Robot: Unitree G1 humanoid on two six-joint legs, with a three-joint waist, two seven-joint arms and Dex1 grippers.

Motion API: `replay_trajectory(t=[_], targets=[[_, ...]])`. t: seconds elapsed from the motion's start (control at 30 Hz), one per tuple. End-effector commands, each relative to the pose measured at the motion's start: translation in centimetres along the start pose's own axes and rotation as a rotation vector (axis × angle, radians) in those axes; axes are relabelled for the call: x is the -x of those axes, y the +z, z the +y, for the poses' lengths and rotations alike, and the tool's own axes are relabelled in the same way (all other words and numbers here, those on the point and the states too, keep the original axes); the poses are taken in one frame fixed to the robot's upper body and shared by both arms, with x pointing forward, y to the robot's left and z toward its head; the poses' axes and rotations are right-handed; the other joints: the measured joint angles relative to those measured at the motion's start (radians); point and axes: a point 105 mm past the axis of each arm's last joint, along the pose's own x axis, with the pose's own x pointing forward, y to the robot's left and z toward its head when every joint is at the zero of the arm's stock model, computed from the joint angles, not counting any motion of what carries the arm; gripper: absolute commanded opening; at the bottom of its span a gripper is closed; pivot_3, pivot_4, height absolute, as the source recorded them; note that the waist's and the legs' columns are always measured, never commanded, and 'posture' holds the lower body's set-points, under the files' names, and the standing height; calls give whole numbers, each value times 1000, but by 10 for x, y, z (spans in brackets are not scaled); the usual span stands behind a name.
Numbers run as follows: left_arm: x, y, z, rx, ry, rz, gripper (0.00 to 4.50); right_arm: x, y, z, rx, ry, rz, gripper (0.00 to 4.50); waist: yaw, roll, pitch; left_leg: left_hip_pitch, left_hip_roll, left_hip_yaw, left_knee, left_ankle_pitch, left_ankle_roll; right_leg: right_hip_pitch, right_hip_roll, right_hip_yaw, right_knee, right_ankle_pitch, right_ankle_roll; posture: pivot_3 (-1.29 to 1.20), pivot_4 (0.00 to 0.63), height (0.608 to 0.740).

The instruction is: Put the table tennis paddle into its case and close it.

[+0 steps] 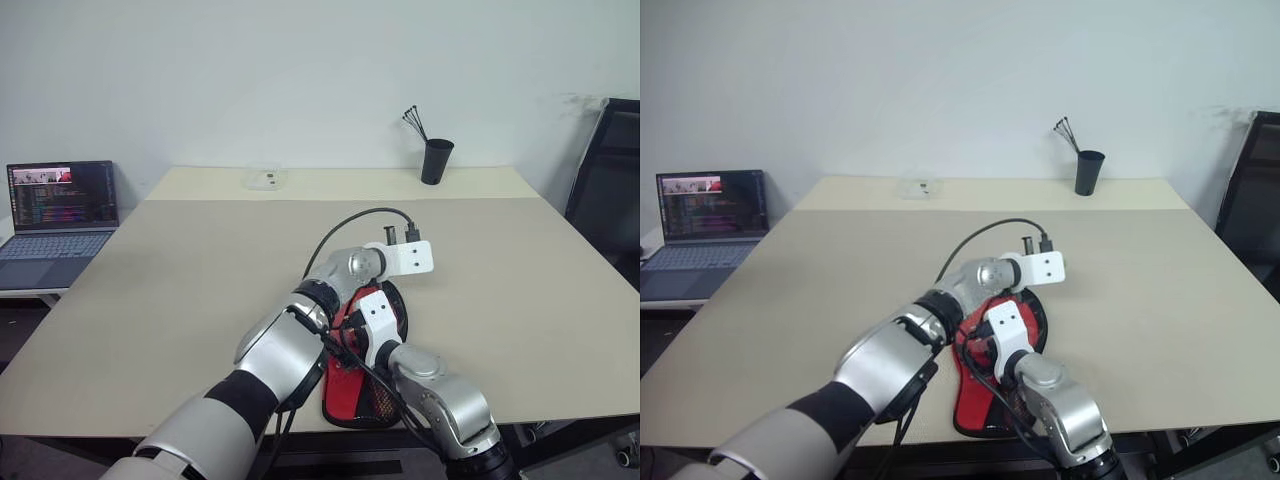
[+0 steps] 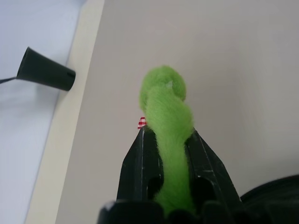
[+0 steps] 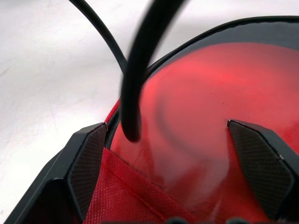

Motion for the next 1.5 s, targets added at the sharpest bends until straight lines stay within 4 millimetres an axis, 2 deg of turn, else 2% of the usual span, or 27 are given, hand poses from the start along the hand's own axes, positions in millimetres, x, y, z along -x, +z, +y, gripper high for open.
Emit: replay_trajectory(t=[0.03, 0.17, 0.2, 0.23, 0.4, 0.47, 0.6, 0.73, 0.93, 1.1, 1.2, 1.3, 1.4, 1.5], targets=[[-4, 35, 4, -35, -9, -117, 127, -1, -41, 1, -52, 1, 163, 4500, 0, 0, 0, 0, 0, 0, 0, 0, 0, 0, 0, 0, 0, 0, 0, 0, 150, 740], [-5, 35, -8, 5, -71, -136, 127, -2, -41, 0, -52, 0, 165, 4500, 0, 0, 0, 0, -1, 0, 0, 0, 0, 0, -1, 0, 0, 0, 0, 0, 150, 740], [-4, 36, -8, 16, -74, -143, 860, -2, -41, 0, -52, 0, 165, 4500, 0, 0, 0, 0, -1, 0, 0, 0, 0, 0, -1, 0, 0, 0, 0, 0, 150, 740], [-4, 36, -9, 35, -85, -148, 1075, -2, -41, 0, -52, 0, 165, 4500, 0, 0, 0, 0, -1, 0, 0, 0, 0, 0, -1, 0, 0, 0, 0, 0, 150, 740], [-2, 33, -12, 111, -121, -163, 2870, -5, -40, -2, -44, 4, 165, 4500, -4, 0, 0, 1, -1, 0, 0, 0, 0, 1, -1, 0, 0, 0, 0, 0, 150, 740], [0, 31, -7, 116, -96, -166, 3562, -6, -38, -3, -40, 6, 163, 4500, -5, 0, 0, 2, -1, 0, 0, 0, 0, 1, -1, 0, 1, 0, 0, 0, 150, 740], [3, 34, 8, 126, -33, -193, 3562, -6, -39, -8, -50, 8, 165, 4500, -5, 0, 0, 3, 0, 1, 0, 0, 0, 2, 0, 1, 2, 0, 0, 0, 150, 740], [12, 35, 31, 203, 32, -241, 3562, -4, -31, -11, -61, 30, 144, 4500, -7, 0, 0, 4, 0, 1, 0, 0, 0, 2, 0, 1, 2, 0, 0, 0, 150, 740], [34, 23, 67, 313, 112, -283, 3562, 15, -16, -18, -84, 48, 99, 4500, -6, 0, 0, 3, 0, 1, 0, 0, 0, 1, 0, 1, 2, 0, 0, 0, 150, 740], [57, -12, 89, 358, 190, -236, 3562, 40, 11, -18, -83, 98, 32, 4500, -6, 0, 0, 2, 0, 1, 0, 0, 0, 1, 0, 0, 1, 0, 0, 0, 150, 740], [68, -38, 81, 402, 139, -207, 3562, 61, 28, -24, -72, 128, -8, 4500, -6, 0, 0, 1, 0, 0, 0, 0, 0, 0, 0, 0, 1, 0, 0, 0, 150, 740], [77, -64, 54, 527, 25, -205, 3562, 77, 45, -46, -64, 94, -55, 4500, -8, 1, 0, 1, 0, 1, 0, 0, 0, 0, 0, 0, 1, 0, 0, 0, 150, 740], [79, -72, 29, 654, -85, -236, 3562, 84, 55, -65, -77, 64, -87, 4500, -7, 0, 0, 1, 0, 1, 0, 0, 0, 0, 0, 0, 2, 0, 0, 0, 150, 740], [76, -74, 4, 688, -186, -235, 3562, 85, 59, -84, -59, 25, -84, 4500, -6, 0, 1, -1, 1, 0, 0, 0, 0, -1, 1, 0, 2, 0, 0, 0, 150, 740]])
